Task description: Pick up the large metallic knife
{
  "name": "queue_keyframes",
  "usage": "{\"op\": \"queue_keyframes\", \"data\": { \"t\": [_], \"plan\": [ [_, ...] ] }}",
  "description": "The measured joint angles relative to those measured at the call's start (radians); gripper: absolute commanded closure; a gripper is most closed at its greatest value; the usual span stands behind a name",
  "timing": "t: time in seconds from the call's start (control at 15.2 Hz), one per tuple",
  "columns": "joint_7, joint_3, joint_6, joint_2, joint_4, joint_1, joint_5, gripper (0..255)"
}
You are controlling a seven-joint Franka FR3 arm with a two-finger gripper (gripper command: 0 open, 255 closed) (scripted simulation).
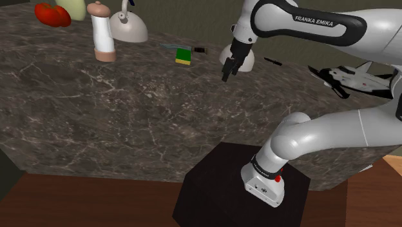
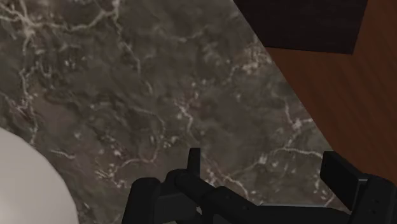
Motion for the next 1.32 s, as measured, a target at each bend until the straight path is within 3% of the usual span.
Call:
{"op": "queue_keyframes", "data": {
  "t": [0.13,0.53,1.32],
  "plan": [
    [-0.01,-0.004,0.006,0.02,0.013,0.0,-0.005,0],
    [-0.121,-0.044,0.019,0.246,0.214,0.004,-0.045,0],
    [-0.347,-0.079,-0.087,0.752,0.808,0.014,-0.077,0]
  ]
}}
